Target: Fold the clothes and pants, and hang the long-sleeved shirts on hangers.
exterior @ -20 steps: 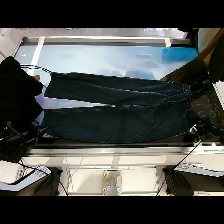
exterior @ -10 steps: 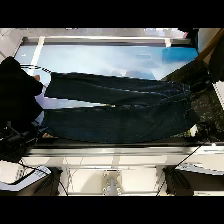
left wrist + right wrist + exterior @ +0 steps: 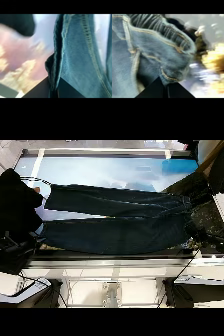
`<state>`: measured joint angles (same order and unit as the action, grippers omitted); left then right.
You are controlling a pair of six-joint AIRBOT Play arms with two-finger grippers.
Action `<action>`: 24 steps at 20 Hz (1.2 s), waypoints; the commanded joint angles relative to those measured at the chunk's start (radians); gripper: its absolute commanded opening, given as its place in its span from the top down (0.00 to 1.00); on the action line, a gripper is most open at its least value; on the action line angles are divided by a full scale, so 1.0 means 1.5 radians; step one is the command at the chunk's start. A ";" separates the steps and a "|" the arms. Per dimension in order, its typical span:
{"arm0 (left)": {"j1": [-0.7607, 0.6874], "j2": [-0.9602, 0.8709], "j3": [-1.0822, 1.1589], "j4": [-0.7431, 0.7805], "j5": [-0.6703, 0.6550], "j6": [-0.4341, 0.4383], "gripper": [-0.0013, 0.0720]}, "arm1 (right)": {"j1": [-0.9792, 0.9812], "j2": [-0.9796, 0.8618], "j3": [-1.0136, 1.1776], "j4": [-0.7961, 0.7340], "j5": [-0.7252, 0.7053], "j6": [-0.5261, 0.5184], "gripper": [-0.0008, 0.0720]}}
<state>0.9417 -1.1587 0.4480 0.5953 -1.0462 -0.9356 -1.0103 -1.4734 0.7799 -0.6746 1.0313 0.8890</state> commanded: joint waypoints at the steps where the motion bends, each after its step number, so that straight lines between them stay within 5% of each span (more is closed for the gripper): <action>1: 0.000 0.020 0.070 0.003 -0.079 -0.005 0.96 | -0.024 0.040 0.037 0.015 0.130 -0.012 0.93; 4: 0.000 0.095 0.122 0.051 -0.111 -0.068 0.96 | -0.081 0.135 0.039 -0.056 0.207 -0.007 0.93; 9: 0.000 0.303 0.150 0.306 -0.113 -0.230 0.96 | -0.209 0.319 0.043 -0.144 0.315 0.021 0.93; 13: -0.037 0.306 0.245 0.272 -0.087 -0.237 0.96 | -0.173 0.396 0.086 -0.144 0.315 0.099 0.93; 17: -0.249 0.118 0.399 0.288 0.032 -0.273 0.96 | -0.008 0.361 0.095 -0.150 0.198 0.181 0.93; 21: -0.450 -0.202 0.658 0.506 0.075 -0.457 0.96 | 0.107 0.276 0.096 -0.165 0.067 0.263 0.93; 24: -0.513 -0.409 0.859 0.557 0.051 -0.543 0.96 | 0.141 0.192 0.096 -0.169 0.013 0.281 0.93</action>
<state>0.2939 -1.4918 1.4727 1.2907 -0.9695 -1.5864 -0.8707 -1.0882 0.9222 -0.9169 1.1652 1.2526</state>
